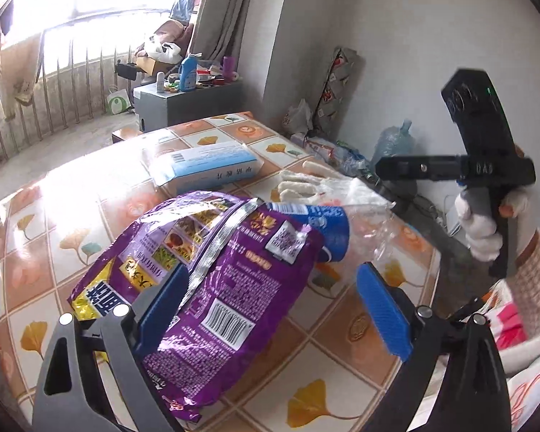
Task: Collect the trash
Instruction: 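Grasp the purple snack bag with the left tool while the right tool grasps the blue-label bottle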
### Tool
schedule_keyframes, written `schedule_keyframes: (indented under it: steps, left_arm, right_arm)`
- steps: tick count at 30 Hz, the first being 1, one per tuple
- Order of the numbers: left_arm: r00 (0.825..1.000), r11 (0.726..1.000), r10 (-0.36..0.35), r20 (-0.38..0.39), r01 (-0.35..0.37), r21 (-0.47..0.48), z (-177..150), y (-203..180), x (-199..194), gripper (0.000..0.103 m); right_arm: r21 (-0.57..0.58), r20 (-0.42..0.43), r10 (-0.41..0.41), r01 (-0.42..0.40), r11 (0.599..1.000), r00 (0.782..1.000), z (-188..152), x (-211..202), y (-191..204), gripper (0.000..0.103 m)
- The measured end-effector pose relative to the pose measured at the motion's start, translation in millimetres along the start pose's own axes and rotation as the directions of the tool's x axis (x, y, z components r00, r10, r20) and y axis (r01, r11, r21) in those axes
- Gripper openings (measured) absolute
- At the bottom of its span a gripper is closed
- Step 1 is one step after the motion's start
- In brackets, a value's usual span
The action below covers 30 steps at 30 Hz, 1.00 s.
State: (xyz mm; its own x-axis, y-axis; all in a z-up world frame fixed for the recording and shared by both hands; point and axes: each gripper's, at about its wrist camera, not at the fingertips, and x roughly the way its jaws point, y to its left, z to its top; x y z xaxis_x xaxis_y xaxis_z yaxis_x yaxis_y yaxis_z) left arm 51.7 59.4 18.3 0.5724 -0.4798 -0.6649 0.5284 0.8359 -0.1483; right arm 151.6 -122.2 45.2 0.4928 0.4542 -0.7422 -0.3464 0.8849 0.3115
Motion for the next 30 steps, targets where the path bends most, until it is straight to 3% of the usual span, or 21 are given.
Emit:
schedule_keyframes:
  steps: [4,8,14,20,25,30]
  left_arm:
    - [0.996,0.994,0.079,-0.039,-0.076,0.075,-20,-1,14,0.083]
    - [0.979,0.977,0.179,-0.098,-0.165,0.133,-37,3,30,0.073]
    - [0.967,0.973,0.213,-0.143,-0.197,0.120,-50,18,39,0.066]
    - [0.961,0.969,0.233,-0.152,-0.215,0.126,-57,17,44,0.064]
    - [0.961,0.965,0.239,-0.141,-0.220,0.140,-54,10,49,0.064]
    - [0.957,0.959,0.256,-0.138,-0.233,0.163,-53,3,54,0.064]
  right_arm:
    - [-0.083,-0.110,0.002,-0.011,0.996,0.994,5,26,15,0.082]
    - [-0.148,-0.208,-0.001,-0.031,0.988,0.978,6,50,25,0.082]
    - [-0.210,-0.324,0.002,-0.074,0.975,0.946,7,75,37,0.081]
    - [-0.204,-0.381,0.012,-0.096,0.974,0.925,6,83,39,0.079]
    - [-0.198,-0.390,0.004,-0.089,0.976,0.921,4,84,40,0.078]
    - [-0.166,-0.401,0.000,-0.073,0.983,0.916,3,89,37,0.068]
